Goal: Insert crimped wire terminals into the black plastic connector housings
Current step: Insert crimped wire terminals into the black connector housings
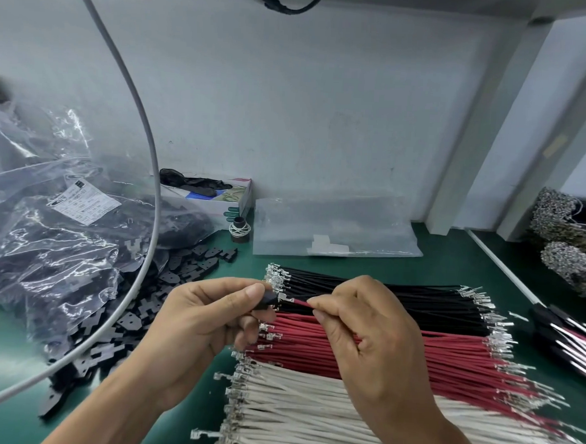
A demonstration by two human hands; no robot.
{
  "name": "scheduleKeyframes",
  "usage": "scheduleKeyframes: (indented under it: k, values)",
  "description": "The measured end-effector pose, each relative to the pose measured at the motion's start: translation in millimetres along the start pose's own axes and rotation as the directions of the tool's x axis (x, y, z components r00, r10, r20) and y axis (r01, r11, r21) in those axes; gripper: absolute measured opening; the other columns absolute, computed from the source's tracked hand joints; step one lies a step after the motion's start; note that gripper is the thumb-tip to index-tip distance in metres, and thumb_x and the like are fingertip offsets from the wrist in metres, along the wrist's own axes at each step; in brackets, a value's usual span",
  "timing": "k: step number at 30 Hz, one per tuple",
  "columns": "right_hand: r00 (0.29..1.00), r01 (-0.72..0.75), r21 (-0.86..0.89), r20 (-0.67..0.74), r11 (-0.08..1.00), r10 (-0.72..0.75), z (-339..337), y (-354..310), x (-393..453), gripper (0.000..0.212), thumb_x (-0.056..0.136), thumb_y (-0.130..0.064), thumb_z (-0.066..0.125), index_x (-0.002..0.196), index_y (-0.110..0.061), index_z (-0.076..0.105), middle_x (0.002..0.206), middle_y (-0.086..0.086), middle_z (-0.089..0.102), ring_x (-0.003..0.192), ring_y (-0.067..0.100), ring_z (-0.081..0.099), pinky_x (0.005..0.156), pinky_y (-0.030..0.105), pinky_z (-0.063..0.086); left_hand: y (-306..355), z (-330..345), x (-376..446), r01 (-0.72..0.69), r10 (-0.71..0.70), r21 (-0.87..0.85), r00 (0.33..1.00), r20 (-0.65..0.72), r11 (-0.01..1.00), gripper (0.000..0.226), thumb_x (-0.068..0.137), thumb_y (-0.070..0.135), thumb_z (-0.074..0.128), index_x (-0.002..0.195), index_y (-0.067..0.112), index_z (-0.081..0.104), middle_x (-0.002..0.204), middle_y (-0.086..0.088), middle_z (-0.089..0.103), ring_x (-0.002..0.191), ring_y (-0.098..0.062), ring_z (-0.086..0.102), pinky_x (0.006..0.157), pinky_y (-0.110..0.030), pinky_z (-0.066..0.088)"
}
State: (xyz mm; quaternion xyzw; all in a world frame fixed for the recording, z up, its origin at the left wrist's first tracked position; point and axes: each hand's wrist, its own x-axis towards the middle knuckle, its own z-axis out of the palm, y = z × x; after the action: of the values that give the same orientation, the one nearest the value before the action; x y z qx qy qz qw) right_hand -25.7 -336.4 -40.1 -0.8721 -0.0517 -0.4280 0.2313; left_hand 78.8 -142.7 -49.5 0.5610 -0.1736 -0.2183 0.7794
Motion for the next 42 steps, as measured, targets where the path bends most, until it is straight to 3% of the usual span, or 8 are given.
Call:
scheduleKeyframes:
  k: [10, 14, 21, 26, 29, 33, 37, 42]
  values:
    - [0.992, 0.127, -0.072, 0.034, 0.989, -0.125, -4.3, 4.0, -1.7, 0.01, 0.087, -0.007, 0.074, 0.095, -0.01, 0.078, 0.082, -0.002, 0.059, 0.072, 0.017, 0.055, 0.058, 0.032, 0.049, 3.0, 2.3, -1.6, 0.037, -0.037, 0.003, 0.999, 0.011, 0.999, 0.065, 0.057, 0.042, 0.099, 0.099, -0.002, 0.078, 0.08, -0.023, 0.072, 0.058, -0.02, 0.062, 0.05, -0.024, 0.05]
    - [0.973, 0.226, -0.137, 0.072, 0.964, -0.218, -6.2, 4.8, -2.6, 0.013, 0.089, -0.001, 0.069, 0.096, -0.008, 0.077, 0.083, 0.0, 0.058, 0.073, 0.017, 0.05, 0.055, 0.033, 0.046, 4.9, 1.4, -2.4, 0.067, -0.067, 0.018, 0.998, 0.012, 0.998, 0.053, 0.064, 0.035, 0.093, 0.098, -0.003, 0.078, 0.077, -0.023, 0.072, 0.055, -0.02, 0.06, 0.048, -0.024, 0.049]
    - [0.976, 0.057, 0.038, 0.209, 0.998, -0.063, -6.3, 5.6, -2.2, 0.007, 0.092, -0.011, 0.072, 0.095, -0.014, 0.078, 0.083, -0.006, 0.055, 0.077, 0.013, 0.054, 0.062, 0.033, 0.05, 4.9, 2.1, -2.2, 0.084, -0.084, 0.116, 0.996, -0.009, 0.99, 0.051, 0.06, 0.034, 0.092, 0.093, -0.002, 0.079, 0.075, -0.022, 0.072, 0.053, -0.018, 0.059, 0.048, -0.023, 0.048]
    - [0.981, 0.098, -0.04, 0.173, 0.994, -0.089, -3.3, 0.3, -2.3, 0.008, 0.09, -0.007, 0.074, 0.096, -0.012, 0.077, 0.082, -0.004, 0.054, 0.074, 0.015, 0.052, 0.058, 0.035, 0.049, 3.2, 5.0, -2.7, 0.127, -0.126, 0.082, 0.992, -0.02, 0.988, 0.052, 0.06, 0.033, 0.092, 0.095, -0.003, 0.079, 0.075, -0.022, 0.072, 0.053, -0.017, 0.059, 0.048, -0.022, 0.047]
    - [0.988, 0.013, 0.038, 0.152, 0.999, -0.019, 1.5, -5.0, -5.6, 0.01, 0.095, -0.018, 0.065, 0.095, -0.015, 0.075, 0.087, -0.008, 0.055, 0.081, 0.013, 0.055, 0.068, 0.031, 0.05, 0.4, 9.6, -4.0, 0.156, -0.156, 0.039, 0.988, -0.023, 0.987, 0.044, 0.069, 0.028, 0.092, 0.097, -0.003, 0.078, 0.077, -0.022, 0.072, 0.054, -0.018, 0.06, 0.047, -0.022, 0.048]
    - [0.971, -0.101, 0.059, 0.223, 0.993, 0.085, 1.2, -2.2, -5.3, 0.012, 0.094, -0.026, 0.062, 0.097, -0.024, 0.074, 0.092, -0.015, 0.057, 0.089, 0.005, 0.058, 0.076, 0.028, 0.051, 1.9, 15.4, -6.3, 0.01, 0.001, 0.225, 0.999, -0.048, 0.974, 0.037, 0.069, 0.033, 0.091, 0.099, 0.012, 0.082, 0.083, -0.017, 0.076, 0.06, -0.021, 0.064, 0.05, -0.024, 0.052]
    - [0.967, -0.118, 0.031, 0.233, 0.992, 0.108, -3.5, 2.7, -4.6, 0.006, 0.093, -0.023, 0.069, 0.095, -0.025, 0.074, 0.091, -0.017, 0.059, 0.089, 0.003, 0.058, 0.077, 0.023, 0.05, 5.2, 15.4, -9.4, -0.186, 0.209, 0.473, 0.978, 0.004, 0.861, 0.034, 0.061, 0.026, 0.088, 0.095, 0.028, 0.084, 0.088, -0.012, 0.079, 0.075, -0.039, 0.071, 0.074, -0.044, 0.062]
    - [0.975, -0.086, 0.022, 0.206, 0.996, 0.079, -1.8, 2.0, -5.0, 0.009, 0.093, -0.022, 0.065, 0.089, -0.019, 0.073, 0.088, -0.013, 0.058, 0.085, 0.006, 0.057, 0.075, 0.025, 0.05, 1.5, 14.2, -8.3, -0.192, 0.197, 0.398, 0.98, 0.03, 0.897, 0.025, 0.063, 0.014, 0.087, 0.087, 0.016, 0.084, 0.073, -0.017, 0.076, 0.059, -0.021, 0.068, 0.061, -0.023, 0.058]
